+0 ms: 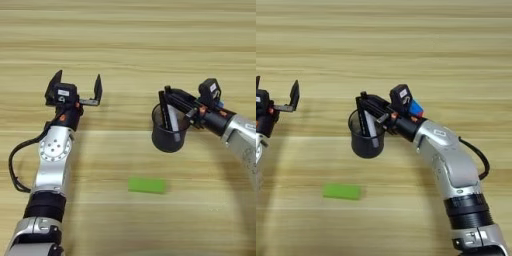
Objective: Move the objects on the table
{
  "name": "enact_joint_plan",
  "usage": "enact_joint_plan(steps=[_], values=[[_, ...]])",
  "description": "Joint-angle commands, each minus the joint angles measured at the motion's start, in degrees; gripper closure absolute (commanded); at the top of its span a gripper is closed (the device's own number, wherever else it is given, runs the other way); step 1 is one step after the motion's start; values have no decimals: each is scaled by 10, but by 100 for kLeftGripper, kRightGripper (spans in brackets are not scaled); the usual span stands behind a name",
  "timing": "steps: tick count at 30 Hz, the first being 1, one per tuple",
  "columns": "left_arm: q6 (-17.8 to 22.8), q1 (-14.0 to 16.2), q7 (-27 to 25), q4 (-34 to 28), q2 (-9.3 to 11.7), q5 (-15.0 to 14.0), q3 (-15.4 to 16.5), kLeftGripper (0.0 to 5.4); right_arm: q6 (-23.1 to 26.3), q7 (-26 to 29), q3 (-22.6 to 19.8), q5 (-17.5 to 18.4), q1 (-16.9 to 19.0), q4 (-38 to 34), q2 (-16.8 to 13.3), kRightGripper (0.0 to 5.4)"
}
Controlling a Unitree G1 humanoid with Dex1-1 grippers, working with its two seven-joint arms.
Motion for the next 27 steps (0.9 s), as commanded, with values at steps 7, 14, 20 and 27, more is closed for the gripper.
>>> enact_joint_plan(steps=[7, 14, 20, 27], values=[[-4, -7, 2, 6, 0, 5, -3, 0, 32, -4, -31, 36, -3, -83, -17, 472], [-5, -8, 2, 9, -1, 6, -3, 0, 42, -4, -63, 68, -7, -146, -34, 472], [-6, -11, 2, 13, -1, 6, -4, 0, 37, 22, -99, 122, -3, -204, -64, 472], [-7, -12, 2, 16, -1, 6, -4, 0, -7, 129, -119, 169, 39, -249, -110, 472]])
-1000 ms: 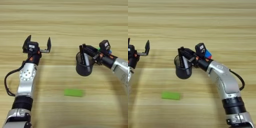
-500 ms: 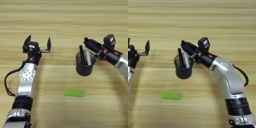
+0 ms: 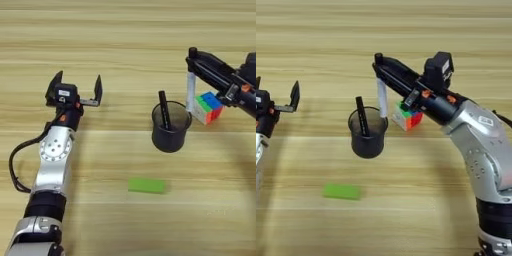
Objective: Move the objects on the table
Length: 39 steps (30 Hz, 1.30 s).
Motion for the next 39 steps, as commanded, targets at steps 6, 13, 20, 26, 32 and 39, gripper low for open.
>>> enact_joint_plan(steps=[6, 13, 20, 26, 32, 39], values=[[-7, -10, 2, 10, 0, 5, -3, 0, -45, 138, 6, 34, 74, -47, -69, 472], [-8, -10, 2, 10, -1, 5, -3, 0, -62, 180, 39, 1, 106, -38, -102, 472], [-7, -8, 2, 6, -1, 5, -3, 0, -82, 196, 109, -90, 116, -15, -132, 472], [-7, -6, 2, 3, -1, 5, -4, 0, -107, 193, 175, -168, 114, 30, -135, 472], [-7, -5, 2, 2, -1, 5, -4, 0, -129, 186, 218, -216, 104, 79, -122, 472], [-7, -5, 2, 1, -1, 5, -4, 0, -154, 164, 255, -262, 80, 144, -91, 472]])
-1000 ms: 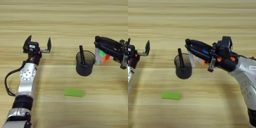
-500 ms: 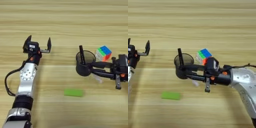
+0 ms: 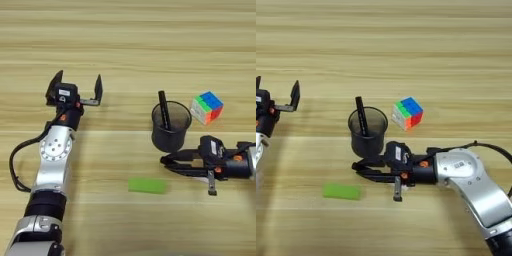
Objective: Move the objects on the table
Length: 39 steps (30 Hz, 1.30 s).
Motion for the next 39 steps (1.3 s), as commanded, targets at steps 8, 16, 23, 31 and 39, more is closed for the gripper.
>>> enact_joint_plan(steps=[8, 16, 23, 31, 39], values=[[-4, -2, 2, -5, -2, 6, -5, 0, -30, -41, 45, -64, -39, 100, 53, 472], [-4, -1, 3, -6, -1, 5, -6, 0, -40, -48, 57, -79, -45, 147, 73, 472], [-5, -1, 3, -5, 0, 5, -6, 0, -42, -41, 60, -77, -42, 151, 76, 472], [-5, -2, 4, -4, -1, 5, -7, 0, -42, -37, 57, -69, -39, 134, 74, 370], [-5, -2, 4, -4, 0, 5, -7, 0, -31, -25, 35, -26, -30, 79, 69, 291]])
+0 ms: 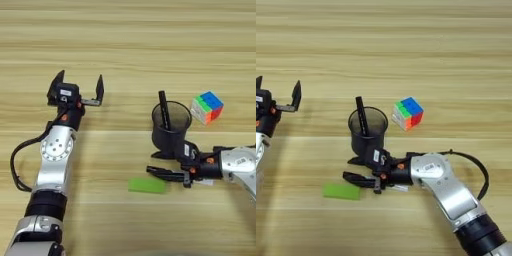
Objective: Move the objects on the table
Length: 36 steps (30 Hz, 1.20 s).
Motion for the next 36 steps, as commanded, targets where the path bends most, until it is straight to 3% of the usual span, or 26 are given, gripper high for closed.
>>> enact_joint_plan(steps=[1, 16, 21, 28, 36], values=[[-5, -2, 3, -3, 0, 5, -1, 0, 14, 8, -21, 36, 4, -43, -6, 284], [-7, -4, 5, 2, -1, 5, -4, 0, 66, 2, -88, 191, 1, -183, 3, 130], [-7, -6, 6, 4, -1, 5, -4, 0, 78, -20, -109, 222, -11, -200, 15, 80], [-8, -7, 7, 6, -1, 5, -5, 0, 85, -72, -133, 232, -35, -195, 40, 1], [-8, -6, 8, 5, -2, 6, -5, 0, 86, -159, -152, 201, -74, -155, 75, 1]])
